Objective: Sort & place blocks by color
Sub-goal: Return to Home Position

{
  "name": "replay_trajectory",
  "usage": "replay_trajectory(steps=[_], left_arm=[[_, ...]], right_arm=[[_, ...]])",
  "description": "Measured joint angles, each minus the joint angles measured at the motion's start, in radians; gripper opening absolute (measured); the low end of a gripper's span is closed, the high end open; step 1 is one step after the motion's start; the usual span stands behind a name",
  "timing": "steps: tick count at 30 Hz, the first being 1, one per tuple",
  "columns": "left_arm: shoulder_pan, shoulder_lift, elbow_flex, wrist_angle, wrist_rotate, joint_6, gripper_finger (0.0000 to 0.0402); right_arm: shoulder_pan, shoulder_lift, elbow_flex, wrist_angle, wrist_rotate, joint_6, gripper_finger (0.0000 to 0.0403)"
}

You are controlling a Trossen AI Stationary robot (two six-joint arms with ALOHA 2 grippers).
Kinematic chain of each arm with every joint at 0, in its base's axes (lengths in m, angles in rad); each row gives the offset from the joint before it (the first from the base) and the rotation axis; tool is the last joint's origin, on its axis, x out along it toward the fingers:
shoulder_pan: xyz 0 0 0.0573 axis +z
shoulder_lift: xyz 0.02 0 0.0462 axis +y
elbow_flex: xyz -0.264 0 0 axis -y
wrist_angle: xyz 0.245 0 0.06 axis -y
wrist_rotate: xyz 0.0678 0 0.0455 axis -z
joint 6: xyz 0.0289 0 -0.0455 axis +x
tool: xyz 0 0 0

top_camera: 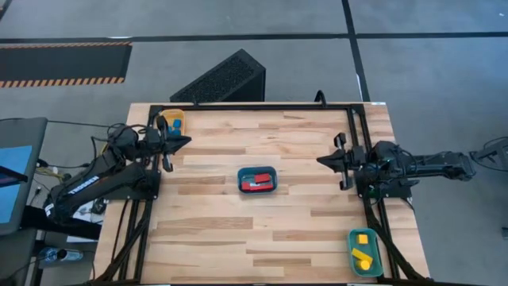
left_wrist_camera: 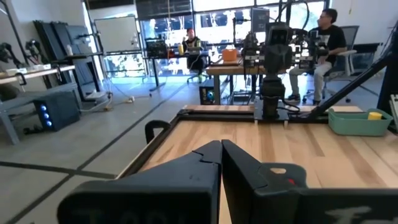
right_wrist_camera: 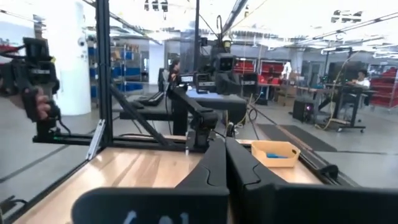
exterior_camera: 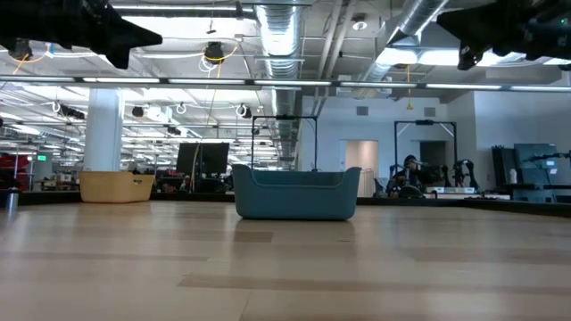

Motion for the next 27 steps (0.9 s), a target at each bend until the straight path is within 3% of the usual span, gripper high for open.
replay_trajectory(steps=[4,11,22,27], left_arm=[[0.000,-0.015,0.000,0.026,-0.001,-0.041,0.0000],[0.000,-0.016,0.001,0.232,-0.001,-0.143,0.0000],[0.000,-0.015,0.000,0.138,0.061,-0.059,0.0000],[0.000,-0.027,-0.103,0.244,0.070,-0.102,0.0000]], right_arm=[[0.000,-0.001,-0.004,0.020,0.022,0.014,0.0005],[0.000,-0.001,-0.003,0.138,0.043,0.027,0.0004],[-0.001,-0.001,-0.003,-0.010,-0.022,0.042,0.0004],[-0.020,-0.001,-0.003,-0.064,-0.025,0.040,0.0004]])
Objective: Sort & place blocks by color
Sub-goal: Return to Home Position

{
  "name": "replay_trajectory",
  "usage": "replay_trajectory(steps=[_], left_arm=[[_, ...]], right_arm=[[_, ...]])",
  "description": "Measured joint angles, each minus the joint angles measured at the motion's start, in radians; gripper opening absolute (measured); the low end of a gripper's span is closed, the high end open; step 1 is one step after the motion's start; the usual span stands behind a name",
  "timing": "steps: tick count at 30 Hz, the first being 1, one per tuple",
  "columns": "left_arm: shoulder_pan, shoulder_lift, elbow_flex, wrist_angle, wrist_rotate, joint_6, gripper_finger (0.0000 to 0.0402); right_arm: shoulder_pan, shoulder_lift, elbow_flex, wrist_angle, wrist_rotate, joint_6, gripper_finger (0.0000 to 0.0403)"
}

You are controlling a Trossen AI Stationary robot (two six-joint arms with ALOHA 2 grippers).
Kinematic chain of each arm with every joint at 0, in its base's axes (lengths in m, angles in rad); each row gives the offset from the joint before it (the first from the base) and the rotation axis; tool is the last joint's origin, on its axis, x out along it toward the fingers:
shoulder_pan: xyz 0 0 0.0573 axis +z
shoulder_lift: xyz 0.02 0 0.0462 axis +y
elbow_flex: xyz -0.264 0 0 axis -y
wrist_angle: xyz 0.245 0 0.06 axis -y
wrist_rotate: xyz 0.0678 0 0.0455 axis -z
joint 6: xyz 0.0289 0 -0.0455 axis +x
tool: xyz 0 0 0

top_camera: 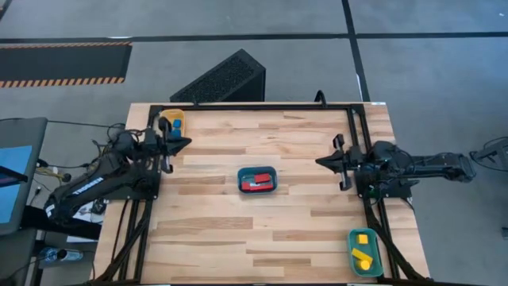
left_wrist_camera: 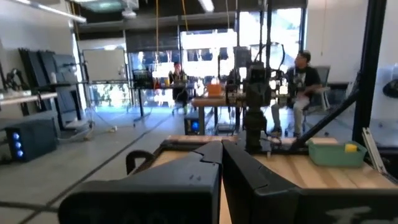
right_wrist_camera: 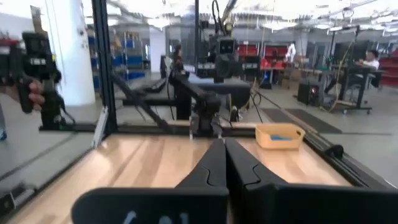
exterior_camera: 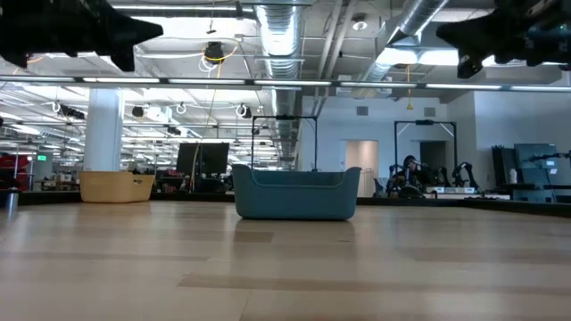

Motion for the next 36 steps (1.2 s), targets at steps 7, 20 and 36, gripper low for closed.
replay_trajectory(steps=[7,20,36], left_arm=[[0.000,-0.001,-0.130,0.214,0.012,-0.136,0.0000],[0.002,-0.183,-0.130,0.045,0.001,-0.134,0.0000],[-0.249,-0.208,-0.240,0.161,-0.297,-0.258,0.0000]], right_arm=[[-0.012,-0.001,-0.019,-0.056,-0.019,0.013,0.0004],[0.024,-0.309,-0.021,-0.246,-0.032,0.038,0.0003],[0.013,-0.310,-0.157,-0.046,0.015,0.116,0.0006]])
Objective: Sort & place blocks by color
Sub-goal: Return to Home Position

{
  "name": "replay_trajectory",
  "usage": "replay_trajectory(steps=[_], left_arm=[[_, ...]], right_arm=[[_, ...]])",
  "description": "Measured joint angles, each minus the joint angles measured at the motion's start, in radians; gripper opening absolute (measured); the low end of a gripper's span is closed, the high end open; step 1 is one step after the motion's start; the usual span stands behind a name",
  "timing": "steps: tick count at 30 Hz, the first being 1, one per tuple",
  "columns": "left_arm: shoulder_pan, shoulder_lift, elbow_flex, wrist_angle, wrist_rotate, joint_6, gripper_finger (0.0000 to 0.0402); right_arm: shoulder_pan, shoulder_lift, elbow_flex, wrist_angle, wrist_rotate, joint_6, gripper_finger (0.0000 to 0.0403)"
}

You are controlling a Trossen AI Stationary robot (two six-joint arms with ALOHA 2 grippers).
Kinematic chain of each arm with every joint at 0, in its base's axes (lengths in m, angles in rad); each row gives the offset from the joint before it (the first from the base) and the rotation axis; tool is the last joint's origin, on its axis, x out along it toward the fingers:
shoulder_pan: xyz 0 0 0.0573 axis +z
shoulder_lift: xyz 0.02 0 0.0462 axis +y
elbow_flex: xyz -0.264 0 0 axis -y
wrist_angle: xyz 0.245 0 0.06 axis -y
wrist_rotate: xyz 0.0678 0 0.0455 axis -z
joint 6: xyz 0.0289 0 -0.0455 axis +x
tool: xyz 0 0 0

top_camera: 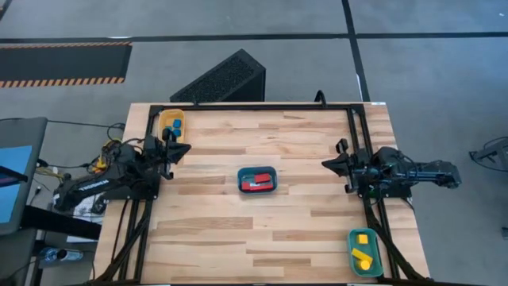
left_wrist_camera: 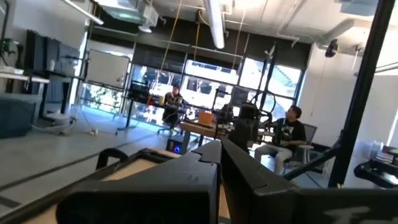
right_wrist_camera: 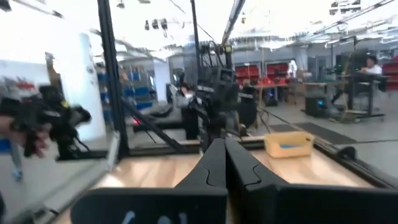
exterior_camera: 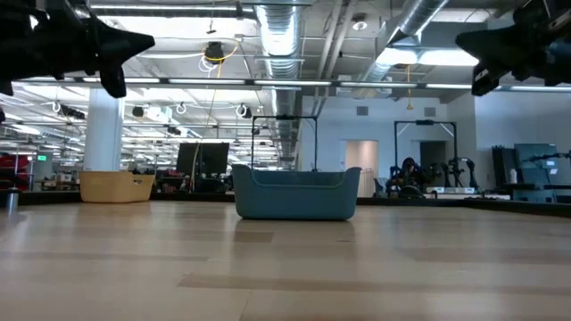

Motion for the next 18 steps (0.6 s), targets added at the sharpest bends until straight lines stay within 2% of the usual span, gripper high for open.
replay_trajectory(steps=[3,6,8,11,14,18], left_arm=[[-0.081,0.016,0.000,-0.048,-0.083,0.008,0.0000],[-0.140,0.027,0.000,-0.145,-0.107,0.051,0.0000],[-0.164,0.028,0.000,-0.196,-0.130,0.096,0.0000],[-0.176,0.027,-0.001,-0.269,-0.231,0.112,0.0000],[-0.175,0.026,-0.001,-0.256,-0.238,0.124,0.0000],[-0.175,0.025,-0.001,-0.271,-0.163,0.134,0.0000]], right_arm=[[0.000,0.001,0.000,-0.032,0.029,-0.055,0.0006],[0.000,0.001,-0.003,-0.064,0.052,-0.074,0.0006],[0.000,0.001,-0.007,-0.086,0.064,-0.074,0.0006],[-0.001,0.002,-0.007,-0.145,0.128,-0.047,0.0006],[-0.001,0.001,-0.008,-0.152,0.127,-0.044,0.0006],[0.000,0.001,-0.008,-0.119,0.107,-0.056,0.0005]])
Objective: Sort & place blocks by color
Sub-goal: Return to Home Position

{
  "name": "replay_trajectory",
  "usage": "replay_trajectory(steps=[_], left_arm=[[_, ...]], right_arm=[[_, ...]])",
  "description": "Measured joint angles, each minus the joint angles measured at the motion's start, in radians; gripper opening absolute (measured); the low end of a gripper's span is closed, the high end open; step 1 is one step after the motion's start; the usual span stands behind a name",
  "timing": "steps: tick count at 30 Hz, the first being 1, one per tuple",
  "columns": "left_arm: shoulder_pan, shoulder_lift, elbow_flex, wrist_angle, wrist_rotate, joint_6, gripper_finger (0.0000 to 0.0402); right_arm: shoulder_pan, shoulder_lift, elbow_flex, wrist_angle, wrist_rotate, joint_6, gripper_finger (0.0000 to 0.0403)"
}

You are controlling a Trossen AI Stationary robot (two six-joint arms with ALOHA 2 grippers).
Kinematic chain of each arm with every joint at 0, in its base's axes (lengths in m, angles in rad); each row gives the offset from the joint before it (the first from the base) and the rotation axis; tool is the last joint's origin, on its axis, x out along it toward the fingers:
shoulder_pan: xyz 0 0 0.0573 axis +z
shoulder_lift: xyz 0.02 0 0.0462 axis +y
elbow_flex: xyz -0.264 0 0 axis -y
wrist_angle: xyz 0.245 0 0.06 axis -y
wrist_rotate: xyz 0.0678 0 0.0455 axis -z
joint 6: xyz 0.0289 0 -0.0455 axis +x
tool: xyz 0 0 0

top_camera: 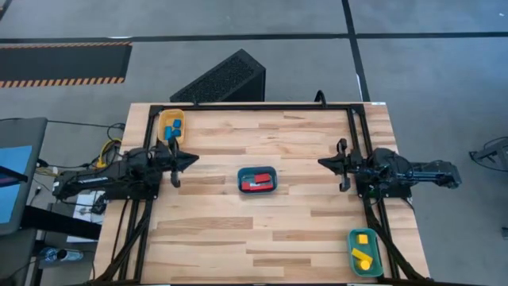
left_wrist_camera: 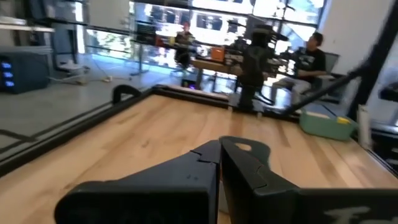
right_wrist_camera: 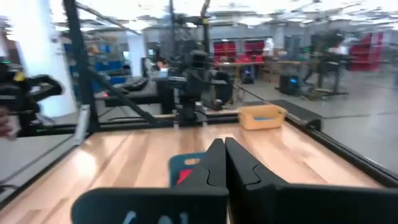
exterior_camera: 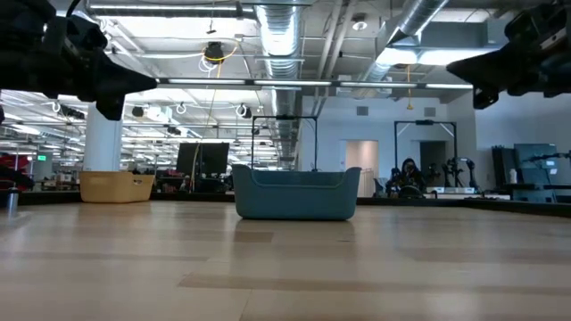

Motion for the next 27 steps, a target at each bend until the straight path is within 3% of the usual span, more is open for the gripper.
replay_trajectory(steps=[6,22,27], left_arm=[[0.000,0.001,0.000,-0.004,0.015,0.019,0.0000],[0.000,0.110,-0.001,-0.005,0.014,0.048,0.0000],[0.000,0.090,-0.001,0.021,0.033,0.055,0.0000]], right_arm=[[0.003,0.000,-0.001,-0.003,-0.106,0.004,0.0005],[-0.003,0.000,-0.002,-0.079,-0.107,0.121,0.0011],[0.004,0.013,-0.002,-0.085,-0.102,0.195,0.0007]])
